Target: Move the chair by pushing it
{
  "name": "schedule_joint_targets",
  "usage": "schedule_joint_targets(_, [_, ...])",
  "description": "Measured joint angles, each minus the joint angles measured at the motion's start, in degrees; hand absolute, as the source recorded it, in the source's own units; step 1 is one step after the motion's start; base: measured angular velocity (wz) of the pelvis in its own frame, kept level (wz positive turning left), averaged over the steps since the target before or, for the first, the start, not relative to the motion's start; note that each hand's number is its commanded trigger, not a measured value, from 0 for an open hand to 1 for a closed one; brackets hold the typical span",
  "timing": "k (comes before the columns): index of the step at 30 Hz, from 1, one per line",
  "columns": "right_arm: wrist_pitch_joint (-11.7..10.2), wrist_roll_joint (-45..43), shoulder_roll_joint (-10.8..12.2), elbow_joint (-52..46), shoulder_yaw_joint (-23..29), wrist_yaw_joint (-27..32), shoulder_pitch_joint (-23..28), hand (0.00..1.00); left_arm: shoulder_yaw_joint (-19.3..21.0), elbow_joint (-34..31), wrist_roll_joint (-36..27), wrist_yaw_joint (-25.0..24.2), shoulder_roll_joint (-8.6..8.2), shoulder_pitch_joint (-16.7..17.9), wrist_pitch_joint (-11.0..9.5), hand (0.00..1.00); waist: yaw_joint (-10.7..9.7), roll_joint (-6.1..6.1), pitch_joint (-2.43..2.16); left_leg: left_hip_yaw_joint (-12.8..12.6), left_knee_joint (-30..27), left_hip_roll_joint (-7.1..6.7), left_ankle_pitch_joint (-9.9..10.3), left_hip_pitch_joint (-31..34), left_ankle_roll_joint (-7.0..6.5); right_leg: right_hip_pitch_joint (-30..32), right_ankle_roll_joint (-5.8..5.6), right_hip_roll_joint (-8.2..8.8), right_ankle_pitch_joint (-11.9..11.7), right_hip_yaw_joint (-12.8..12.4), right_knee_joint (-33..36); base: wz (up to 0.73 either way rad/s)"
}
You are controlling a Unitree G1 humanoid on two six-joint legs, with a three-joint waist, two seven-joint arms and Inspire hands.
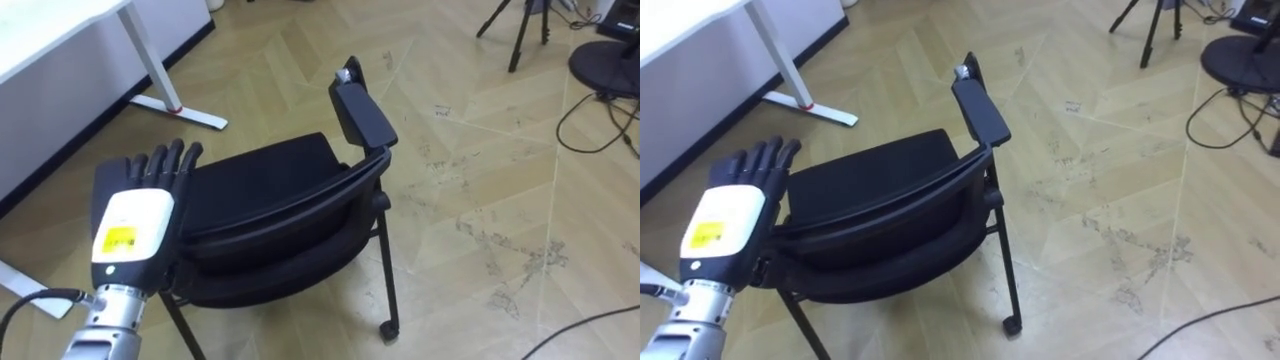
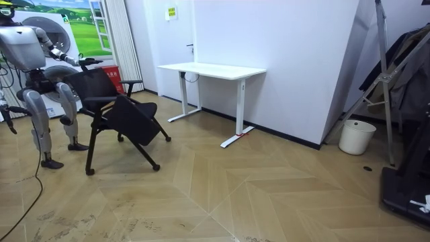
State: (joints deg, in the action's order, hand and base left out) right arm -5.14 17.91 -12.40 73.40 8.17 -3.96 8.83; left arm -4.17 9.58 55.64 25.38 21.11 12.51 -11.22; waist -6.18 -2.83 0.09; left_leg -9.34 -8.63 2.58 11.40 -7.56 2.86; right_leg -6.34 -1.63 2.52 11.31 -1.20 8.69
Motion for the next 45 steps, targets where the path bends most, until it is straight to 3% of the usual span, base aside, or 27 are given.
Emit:
schedule_joint_targets(10, [0.01, -0.2, 0.1, 0.06, 0.21, 0.13, -0.14, 0.0, -0.56, -0.42, -0.69, -3.45, 0.01, -0.15, 1.03, 0.0, -0.32, -0.52, -0.27, -0.01, 0.0, 0.0, 0.0, -0.18, 0.0, -0.23, 0.01, 0.01, -0.02, 0.07, 0.02, 0.0])
schedule_joint_targets(13, [0.02, -0.2, 0.06, -0.01, 0.39, 0.67, -1.17, 0.0, -1.82, 1.89, -4.55, -3.52, 0.08, -0.15, 1.79, 0.12, -1.53, -0.86, -0.07, -0.01, 0.02, 0.0, 0.0, -0.36, 0.0, -0.81, 0.03, 0.03, -0.04, 0.27, 0.04, 0.03])
schedule_joint_targets(17, [0.29, -0.25, 0.05, -0.11, 0.63, 0.8, -1.91, 0.0, -3.6, 4.47, -6.72, -4.81, 0.14, -0.19, 2.61, 0.07, -2.47, -1.61, 0.31, -0.33, 0.09, 0.01, 0.0, -0.79, 0.0, -0.74, 0.02, 0.02, -0.05, 0.13, 0.07, -0.01])
schedule_joint_targets(20, [0.4, -0.24, -0.01, -0.11, 0.74, 0.75, -2.1, 0.0, -3.69, 4.97, -6.81, -5.86, 0.14, -0.33, 3.38, 0.06, -2.86, -2.15, 0.13, -0.95, 0.15, 0.04, 0.0, -0.98, 0.0, -0.72, 0.0, 0.01, -0.06, -0.2, 0.1, -0.04])
schedule_joint_targets(22, [0.43, -0.22, -0.06, -0.11, 0.65, 0.76, -2.07, 0.0, -3.7, 5.12, -7.84, -6.17, 0.14, -0.34, 3.6, 0.12, -2.89, -2.23, 0.08, -1.57, 0.15, 0.07, 0.0, -1.16, 0.0, -0.79, -0.03, 0.01, -0.08, -0.4, 0.1, -0.08])
schedule_joint_targets(23, [0.45, -0.22, -0.07, -0.11, 0.65, 0.78, -2.06, 0.0, -3.7, 5.12, -8.06, -6.34, 0.14, -0.42, 3.71, 0.18, -2.9, -2.23, 0.08, -1.6, 0.15, 0.08, 0.0, -1.18, 0.0, -0.78, -0.07, 0.01, -0.11, -0.44, 0.1, 0.0])
schedule_joint_targets(24, [0.46, -0.22, -0.1, -0.11, 0.65, 0.8, -2.07, 0.0, -3.7, 5.12, -8.18, -6.46, 0.14, -0.45, 3.75, 0.5, -2.9, -2.23, 0.08, -1.63, 0.15, 0.08, 0.0, -1.19, 0.0, -0.79, -0.1, 0.01, -0.12, -0.46, 0.1, 0.0])
schedule_joint_targets(25, [0.46, -0.24, -0.13, -0.11, 0.64, 0.84, -2.07, 0.0, -3.7, 5.11, -8.62, -6.89, 0.14, -0.63, 3.79, 0.71, -2.91, -2.22, 0.08, -1.65, 0.15, 0.08, 0.0, -1.23, 0.0, -0.79, -0.12, 0.02, -0.14, -0.46, 0.08, 0.0])
schedule_joint_targets(26, [0.47, -0.24, -0.15, -0.11, 0.63, 0.93, -2.07, 0.0, -3.7, 5.13, -8.82, -7.32, 0.14, -0.88, 3.96, 0.76, -2.89, -2.21, 0.09, -1.66, 0.15, 0.07, 0.0, -1.27, 0.0, -0.78, -0.13, 0.02, -0.14, -0.46, 0.05, 0.0])
schedule_joint_targets(27, [0.47, -0.24, -0.17, -0.12, 0.59, 1.07, -2.07, 0.0, -3.7, 5.13, -8.85, -7.5, 0.14, -0.95, 4.16, 1.0, -2.88, -2.2, 0.09, -1.66, 0.15, 0.07, 0.0, -1.31, 0.0, -0.78, -0.13, 0.02, -0.14, -0.46, 0.04, 0.0])
schedule_joint_targets(37, [1.03, -0.19, -0.39, -0.11, 0.53, 2.56, -2.05, 0.0, -3.72, 6.16, -10.13, -9.32, 0.08, -2.37, 5.07, 1.0, -2.93, -2.17, 0.1, -1.66, 0.15, 0.09, 0.0, -1.64, 0.0, -0.93, -0.15, 0.0, -0.15, -0.54, 0.08, 0.0])
schedule_joint_targets(40, [1.03, -0.2, -0.42, -0.28, 0.55, 2.54, -1.99, 0.0, -3.69, 7.49, -11.18, -10.87, 0.16, -4.81, 6.21, 1.0, -2.98, -2.09, 0.08, -1.74, 0.15, 0.1, 0.0, -1.65, 0.0, -0.91, -0.16, 0.0, -0.16, -0.67, 0.05, -0.01])
schedule_joint_targets(45, [1.05, -0.21, -0.73, -0.31, 0.56, 2.51, -2.14, 0.0, -3.73, 7.45, -11.05, -11.02, 0.13, -4.69, 5.86, 1.0, -2.81, -2.2, 0.0, -2.3, 0.14, 0.11, 0.0, -1.69, 0.0, -0.9, -0.14, -0.02, -0.2, -1.08, 0.17, -0.03])
